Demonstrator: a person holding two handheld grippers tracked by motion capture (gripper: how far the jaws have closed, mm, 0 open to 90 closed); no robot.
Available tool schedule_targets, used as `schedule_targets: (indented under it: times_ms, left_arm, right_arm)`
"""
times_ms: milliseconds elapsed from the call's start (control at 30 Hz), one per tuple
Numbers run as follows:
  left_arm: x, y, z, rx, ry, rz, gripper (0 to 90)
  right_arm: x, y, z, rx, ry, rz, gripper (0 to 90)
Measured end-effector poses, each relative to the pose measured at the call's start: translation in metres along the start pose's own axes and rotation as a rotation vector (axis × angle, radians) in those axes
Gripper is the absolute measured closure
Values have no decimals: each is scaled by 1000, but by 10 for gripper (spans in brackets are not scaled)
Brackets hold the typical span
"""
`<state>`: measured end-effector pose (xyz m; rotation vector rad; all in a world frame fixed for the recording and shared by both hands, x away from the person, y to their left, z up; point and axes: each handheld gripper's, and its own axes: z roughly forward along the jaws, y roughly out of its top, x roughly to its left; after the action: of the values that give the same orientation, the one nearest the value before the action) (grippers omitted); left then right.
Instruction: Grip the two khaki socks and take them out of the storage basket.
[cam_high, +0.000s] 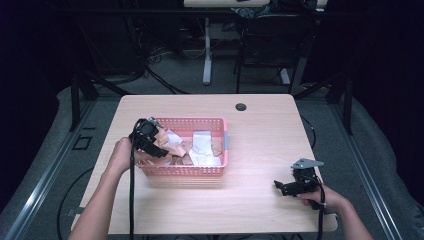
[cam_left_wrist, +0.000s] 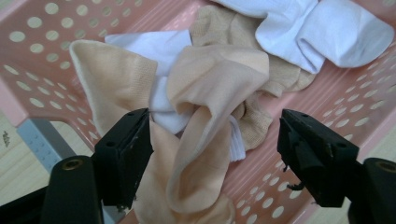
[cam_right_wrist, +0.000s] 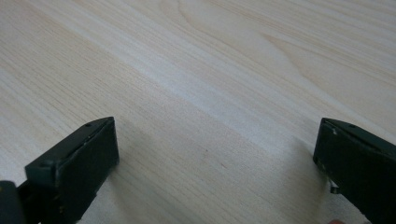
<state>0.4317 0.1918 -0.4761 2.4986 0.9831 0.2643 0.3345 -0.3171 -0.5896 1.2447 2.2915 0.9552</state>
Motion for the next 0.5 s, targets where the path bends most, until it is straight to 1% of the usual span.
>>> schedule_targets:
  times_ms: [67, 167, 200, 267, 333, 433, 500]
  left_arm:
    - [-1, 1, 4, 11, 0, 8, 291]
    - [-2, 3, 7, 20, 1, 14, 401]
    - [-3, 4, 8, 25, 2, 23, 452]
    - [-4, 5, 10, 22, 20, 26, 515]
    - [-3, 6, 12, 27, 37, 21, 592]
    - [-1, 6, 16, 45, 45, 16, 685]
    - [-1, 6, 18, 56, 42, 12, 736]
  right_arm:
    - [0, 0, 0, 0, 1, 0, 0]
    - [0, 0, 0, 0, 0, 0, 0]
    - [0, 0, 0, 0, 0, 0, 0]
    - [0, 0, 0, -1, 3, 2, 0]
    - [0, 0, 0, -2, 3, 1, 0]
    - [0, 0, 0, 1, -1, -1, 0]
    - [0, 0, 0, 1, -1, -1, 0]
